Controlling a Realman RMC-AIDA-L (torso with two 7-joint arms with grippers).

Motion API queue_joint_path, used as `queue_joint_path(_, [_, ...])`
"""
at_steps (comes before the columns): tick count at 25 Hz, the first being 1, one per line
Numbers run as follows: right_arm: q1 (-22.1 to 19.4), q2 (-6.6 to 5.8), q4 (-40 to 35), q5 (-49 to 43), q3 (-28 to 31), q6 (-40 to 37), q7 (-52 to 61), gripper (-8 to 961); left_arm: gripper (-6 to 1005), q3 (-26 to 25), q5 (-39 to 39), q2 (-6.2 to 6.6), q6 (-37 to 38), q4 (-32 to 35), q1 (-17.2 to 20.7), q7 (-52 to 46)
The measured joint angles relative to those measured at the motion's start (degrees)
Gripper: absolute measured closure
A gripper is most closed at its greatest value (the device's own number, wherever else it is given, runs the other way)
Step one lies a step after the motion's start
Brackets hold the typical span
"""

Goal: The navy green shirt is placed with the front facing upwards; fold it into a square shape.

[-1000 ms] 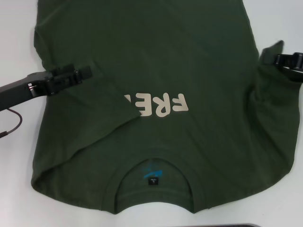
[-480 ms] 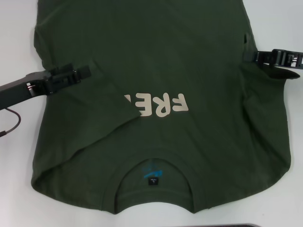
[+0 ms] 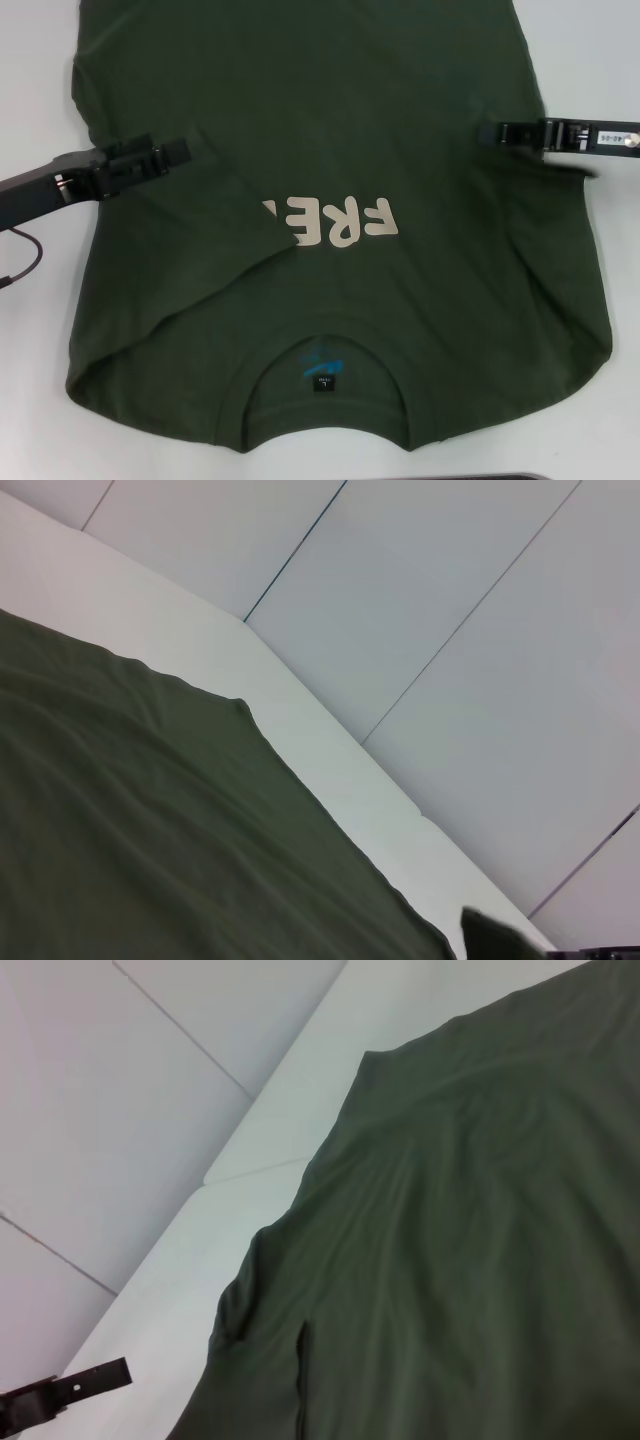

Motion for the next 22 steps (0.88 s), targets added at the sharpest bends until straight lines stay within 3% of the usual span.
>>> queue_joint_path(6, [0.4, 0.48, 0.0, 1.1, 0.1, 0.0, -0.1, 820, 114, 0.0, 0.0, 0.05, 0.0, 0.0, 0.1, 0.0])
queue_joint_path(11, [-0.3, 0.34, -0.4, 2.2, 0.6, -0.1, -0.3, 623, 114, 0.0, 0.0, 0.09, 0.0, 0.0, 0.2, 0.0])
queue_joint_path(17, [-4.8, -1.96, -0.7, 6.3, 0.7, -1.6, -0.8, 325, 113, 0.0, 0.0, -0.02, 0.1, 0.0, 0.0, 0.0])
queue_joint_path(22, [-8.5, -3.45, -0.6, 6.7, 0.7, -2.7, -0.6, 227, 114, 0.0, 0.0, -0.18, 0.2, 0.0, 0.0, 0.0])
